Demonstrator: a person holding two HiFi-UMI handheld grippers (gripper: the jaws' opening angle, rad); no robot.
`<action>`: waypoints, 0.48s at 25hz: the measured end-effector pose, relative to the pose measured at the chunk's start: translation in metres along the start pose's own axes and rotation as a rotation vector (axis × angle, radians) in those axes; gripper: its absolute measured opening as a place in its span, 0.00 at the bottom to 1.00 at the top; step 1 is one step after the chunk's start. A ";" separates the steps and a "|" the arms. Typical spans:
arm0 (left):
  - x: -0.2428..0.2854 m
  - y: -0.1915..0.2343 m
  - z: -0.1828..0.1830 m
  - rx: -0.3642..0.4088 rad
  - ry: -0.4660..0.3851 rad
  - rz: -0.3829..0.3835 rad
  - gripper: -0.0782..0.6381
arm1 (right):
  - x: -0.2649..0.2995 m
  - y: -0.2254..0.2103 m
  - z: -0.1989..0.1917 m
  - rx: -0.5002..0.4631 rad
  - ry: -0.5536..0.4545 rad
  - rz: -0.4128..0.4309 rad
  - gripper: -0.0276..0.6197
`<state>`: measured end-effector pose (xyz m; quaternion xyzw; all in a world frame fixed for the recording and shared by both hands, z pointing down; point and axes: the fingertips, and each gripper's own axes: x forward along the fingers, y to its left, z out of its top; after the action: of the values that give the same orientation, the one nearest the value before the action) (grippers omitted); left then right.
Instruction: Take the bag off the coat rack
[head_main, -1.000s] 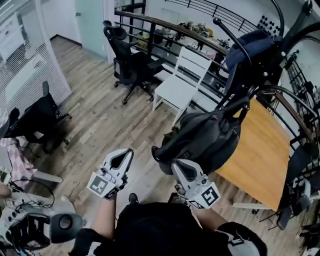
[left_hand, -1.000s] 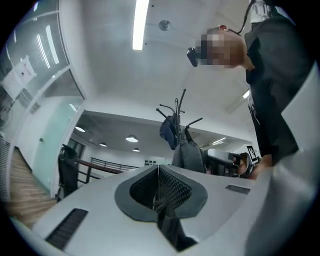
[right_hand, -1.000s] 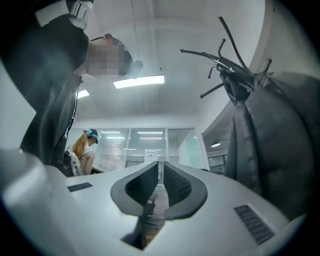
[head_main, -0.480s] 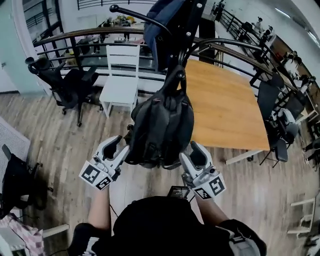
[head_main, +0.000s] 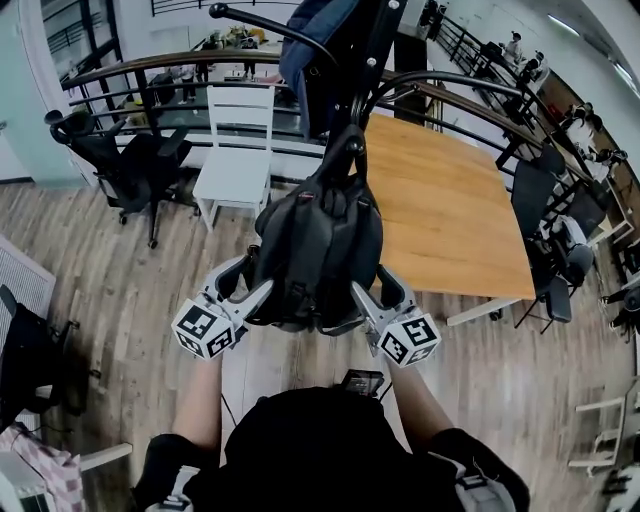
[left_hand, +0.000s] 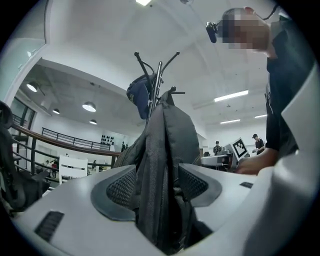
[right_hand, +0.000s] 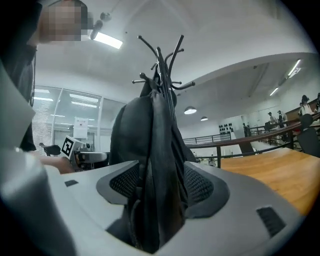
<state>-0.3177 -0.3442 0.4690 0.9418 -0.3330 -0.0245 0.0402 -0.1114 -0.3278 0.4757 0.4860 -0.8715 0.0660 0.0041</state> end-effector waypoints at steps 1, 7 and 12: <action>0.003 0.000 -0.003 0.005 0.012 0.001 0.48 | 0.005 -0.002 -0.005 0.004 0.023 0.000 0.46; 0.017 -0.001 -0.020 0.006 0.084 0.025 0.48 | 0.016 -0.006 -0.025 0.002 0.094 0.011 0.46; 0.021 -0.002 -0.027 -0.012 0.116 0.044 0.48 | 0.013 -0.007 -0.025 0.006 0.089 0.028 0.41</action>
<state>-0.2981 -0.3543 0.4954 0.9338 -0.3505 0.0288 0.0654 -0.1138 -0.3389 0.5024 0.4703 -0.8770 0.0902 0.0403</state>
